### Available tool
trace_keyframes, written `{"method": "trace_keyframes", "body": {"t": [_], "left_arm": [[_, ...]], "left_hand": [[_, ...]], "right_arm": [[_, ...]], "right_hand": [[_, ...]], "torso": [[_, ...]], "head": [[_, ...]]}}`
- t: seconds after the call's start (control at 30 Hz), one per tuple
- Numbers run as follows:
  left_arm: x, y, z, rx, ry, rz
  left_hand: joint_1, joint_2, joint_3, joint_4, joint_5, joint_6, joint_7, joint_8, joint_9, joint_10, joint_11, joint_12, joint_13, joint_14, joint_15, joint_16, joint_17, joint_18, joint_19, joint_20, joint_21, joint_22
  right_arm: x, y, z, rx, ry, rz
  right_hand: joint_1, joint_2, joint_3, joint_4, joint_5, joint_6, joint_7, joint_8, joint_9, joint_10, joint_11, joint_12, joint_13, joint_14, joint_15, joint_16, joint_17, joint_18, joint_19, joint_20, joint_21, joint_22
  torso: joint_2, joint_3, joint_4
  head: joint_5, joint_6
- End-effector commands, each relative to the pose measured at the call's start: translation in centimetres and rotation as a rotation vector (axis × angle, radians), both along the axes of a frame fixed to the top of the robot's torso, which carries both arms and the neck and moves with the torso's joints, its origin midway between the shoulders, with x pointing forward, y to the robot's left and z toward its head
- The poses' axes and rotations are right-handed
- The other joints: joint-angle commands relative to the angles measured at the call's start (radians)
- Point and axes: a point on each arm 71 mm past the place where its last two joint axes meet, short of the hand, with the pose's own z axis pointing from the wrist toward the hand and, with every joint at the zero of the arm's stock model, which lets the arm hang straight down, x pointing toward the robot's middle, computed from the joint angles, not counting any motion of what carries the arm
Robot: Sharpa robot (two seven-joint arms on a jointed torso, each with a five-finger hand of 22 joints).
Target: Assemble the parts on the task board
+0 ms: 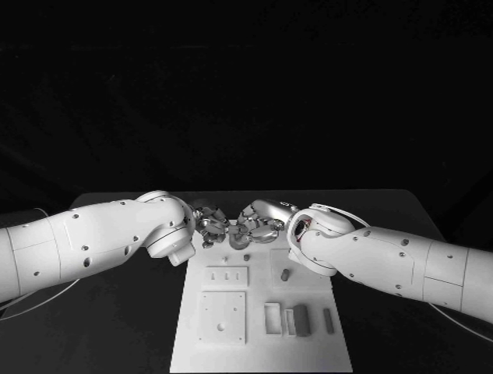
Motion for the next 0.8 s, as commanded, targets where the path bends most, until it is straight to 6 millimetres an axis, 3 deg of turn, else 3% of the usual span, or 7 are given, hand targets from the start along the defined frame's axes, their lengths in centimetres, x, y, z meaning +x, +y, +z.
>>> {"method": "trace_keyframes", "body": {"t": [0.03,0.23,0.33,0.5,0.63,0.8], "left_arm": [[-0.08,-0.22,-0.01,-0.01,0.017,0.002],[-0.12,-0.19,-0.09,-0.001,0.029,0.002],[-0.14,-0.21,-0.12,0.003,0.034,0.0],[-0.15,-0.19,-0.15,0.006,0.038,-0.001],[-0.14,-0.13,-0.17,0.0,0.044,0.005],[-0.15,0.03,-0.19,-0.012,0.051,0.018]], "left_hand": [[0.014,0.002,-0.004,0.001,0.007,0.003,0.002,-0.006,0.002,-0.002,0.001,0.006,0.0,-0.008,-0.002,0.004,-0.002,0.069,-0.005,-0.002,-0.003,0.019],[0.058,0.02,-0.008,-0.001,0.018,0.0,0.004,-0.01,0.007,-0.005,0.002,0.006,-0.002,-0.012,-0.002,0.008,-0.008,0.068,-0.008,-0.001,-0.001,0.019],[0.083,0.008,0.024,0.003,-0.004,-0.001,0.006,-0.014,0.009,-0.007,0.003,0.005,-0.004,-0.014,-0.001,0.009,-0.014,0.066,-0.009,0.0,-0.003,0.017],[0.09,0.002,0.042,0.001,0.006,-0.002,0.006,-0.016,0.01,-0.008,0.004,0.005,-0.005,-0.016,0.0,0.011,-0.017,0.065,-0.01,0.001,-0.003,0.017],[0.109,0.004,0.06,-0.002,0.031,-0.004,0.008,-0.02,0.013,-0.01,0.005,0.005,-0.006,-0.019,0.001,0.013,-0.02,0.064,-0.013,0.001,-0.003,0.018],[0.139,0.009,0.072,-0.006,0.094,-0.018,0.014,-0.031,0.014,-0.018,0.011,0.0,-0.009,-0.027,0.005,0.014,-0.025,0.062,-0.023,0.004,-0.004,0.019]], "right_arm": [[-0.19,0.26,-0.05,-0.015,-0.005,0.013],[-0.25,0.27,-0.03,-0.015,-0.006,0.013],[-0.26,0.28,-0.03,-0.015,-0.006,0.013],[-0.28,0.31,-0.03,-0.017,-0.006,0.013],[-0.28,0.31,-0.04,-0.019,-0.006,0.013],[-0.25,0.26,-0.14,-0.022,-0.003,0.012]], "right_hand": [[-0.008,0.003,0.004,0.001,0.005,0.024,0.015,-0.002,0.002,0.005,-0.002,-0.001,0.0,0.001,-0.008,0.005,0.001,0.042,0.002,-0.005,-0.001,0.008],[-0.008,0.004,0.006,0.001,0.006,0.025,0.014,-0.002,0.003,0.005,-0.003,-0.001,0.0,0.002,-0.009,0.005,0.0,0.042,0.003,-0.006,-0.001,0.007],[-0.008,0.004,0.006,0.001,0.006,0.025,0.014,-0.002,0.003,0.006,-0.003,-0.001,0.0,0.002,-0.009,0.005,0.0,0.042,0.004,-0.006,-0.001,0.007],[-0.007,0.005,0.007,0.0,0.007,0.026,0.014,-0.002,0.004,0.006,-0.003,-0.001,-0.001,0.003,-0.01,0.005,0.001,0.042,0.004,-0.006,-0.001,0.007],[-0.007,0.006,0.008,0.0,0.008,0.027,0.014,-0.002,0.004,0.006,-0.004,-0.001,-0.001,0.004,-0.01,0.006,0.002,0.042,0.005,-0.007,-0.001,0.007],[-0.007,0.007,0.009,0.0,0.008,0.027,0.013,-0.002,0.004,0.007,-0.004,-0.001,-0.001,0.005,-0.01,0.006,0.001,0.042,0.005,-0.007,-0.001,0.007]], "torso": [[0.0,-0.0004,0.0001],[0.001,-0.0005,0.0005],[0.0,-0.0009,0.0003],[0.0,-0.0009,0.0004],[0.0,-0.001,0.0004],[0.001,-0.0009,0.0005]], "head": [[0.0,-0.001],[-0.001,-0.002],[-0.001,-0.003],[0.0,-0.005],[-0.001,-0.005],[0.0,-0.006]]}}
